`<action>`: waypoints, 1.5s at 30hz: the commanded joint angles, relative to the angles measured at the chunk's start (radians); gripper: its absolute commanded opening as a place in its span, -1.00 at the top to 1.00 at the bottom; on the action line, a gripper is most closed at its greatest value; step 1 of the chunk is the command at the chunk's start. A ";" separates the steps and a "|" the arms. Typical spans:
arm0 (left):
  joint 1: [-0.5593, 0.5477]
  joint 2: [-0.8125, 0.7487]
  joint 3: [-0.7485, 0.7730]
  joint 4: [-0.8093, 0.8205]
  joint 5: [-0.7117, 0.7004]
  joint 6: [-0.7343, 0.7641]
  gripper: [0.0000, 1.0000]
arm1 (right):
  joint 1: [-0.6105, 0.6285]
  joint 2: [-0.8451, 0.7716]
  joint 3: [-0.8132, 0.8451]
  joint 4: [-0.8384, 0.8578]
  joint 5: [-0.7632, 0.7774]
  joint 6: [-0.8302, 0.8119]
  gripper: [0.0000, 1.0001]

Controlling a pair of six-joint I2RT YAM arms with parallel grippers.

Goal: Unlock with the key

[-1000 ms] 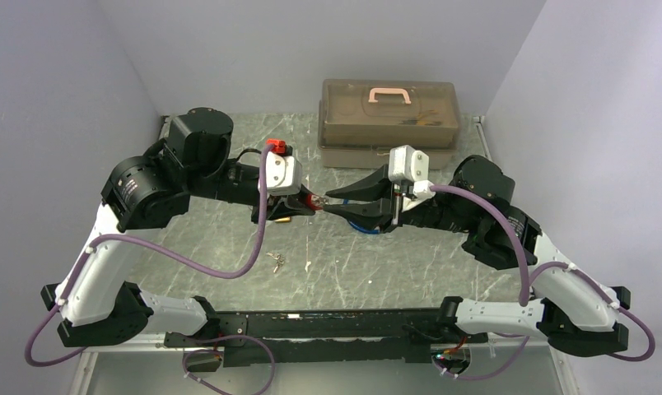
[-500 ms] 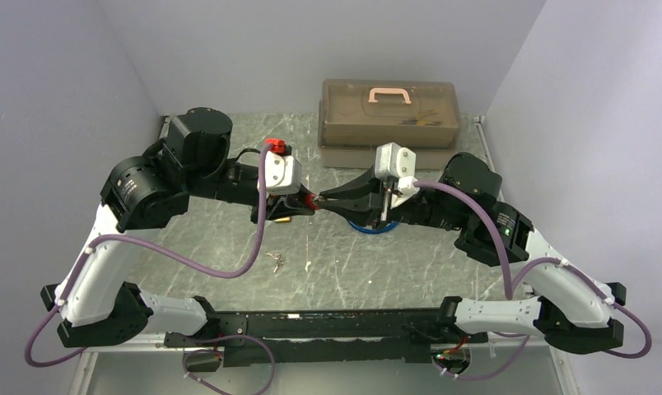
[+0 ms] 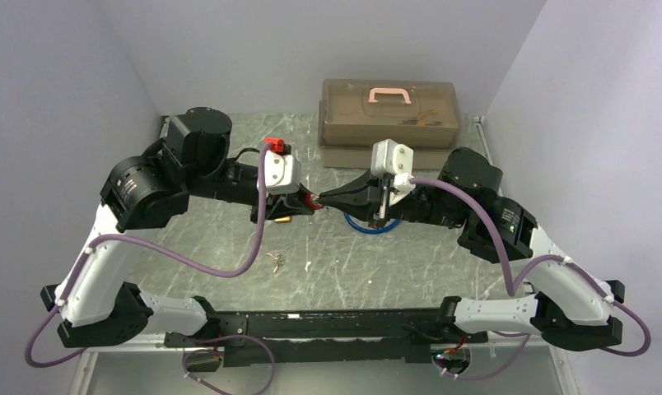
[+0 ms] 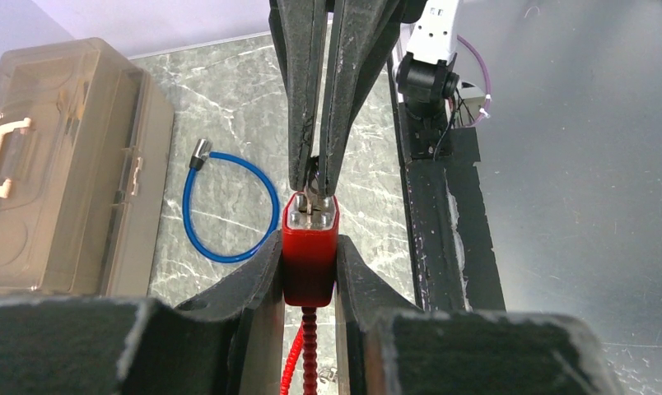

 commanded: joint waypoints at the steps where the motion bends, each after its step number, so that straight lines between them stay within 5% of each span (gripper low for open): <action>1: 0.005 -0.024 0.015 0.031 0.032 -0.019 1.00 | 0.000 0.003 0.057 -0.042 0.042 -0.013 1.00; 45: 0.013 -0.025 -0.001 0.022 0.052 -0.011 1.00 | 0.000 -0.026 0.119 -0.090 0.072 -0.038 1.00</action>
